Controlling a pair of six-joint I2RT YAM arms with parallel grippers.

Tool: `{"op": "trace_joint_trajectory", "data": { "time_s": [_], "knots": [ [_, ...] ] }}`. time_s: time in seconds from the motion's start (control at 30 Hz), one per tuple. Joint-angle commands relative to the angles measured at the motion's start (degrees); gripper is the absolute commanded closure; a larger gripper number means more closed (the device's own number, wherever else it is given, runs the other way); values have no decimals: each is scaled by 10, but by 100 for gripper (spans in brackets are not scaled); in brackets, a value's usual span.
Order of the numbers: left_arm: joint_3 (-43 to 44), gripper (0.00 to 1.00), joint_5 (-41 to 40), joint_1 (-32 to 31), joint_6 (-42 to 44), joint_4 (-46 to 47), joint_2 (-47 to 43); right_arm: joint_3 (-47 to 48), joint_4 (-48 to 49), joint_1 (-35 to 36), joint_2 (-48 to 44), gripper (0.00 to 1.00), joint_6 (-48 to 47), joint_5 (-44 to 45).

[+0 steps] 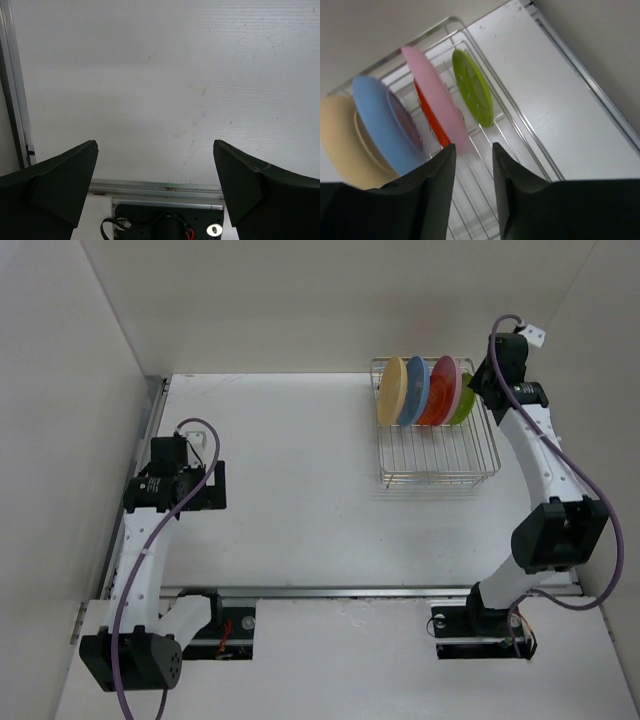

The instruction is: Unload the plates from the dish rack

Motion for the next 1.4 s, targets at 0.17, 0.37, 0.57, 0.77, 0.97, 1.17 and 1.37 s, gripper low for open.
{"op": "trace_joint_trajectory", "data": {
  "time_s": [0.17,0.37,0.57,0.77,0.97,1.17,1.37],
  "knots": [
    [17,0,29,3,18,-5,65,119,71,-83,154,48,29,-30],
    [22,0,55,13,29,-16,101,142,87,-101,228,44,3,-116],
    [22,0,55,19,29,-16,113,117,127,-101,265,44,3,-146],
    [22,0,50,19,29,-16,124,123,127,-101,306,58,3,-130],
    [22,0,50,19,29,-16,129,106,131,-94,266,100,-31,-72],
    [22,0,50,19,29,-11,129,96,156,-46,138,100,-120,91],
    [22,0,63,19,29,-11,104,108,184,7,36,100,-213,290]
  ]
}}
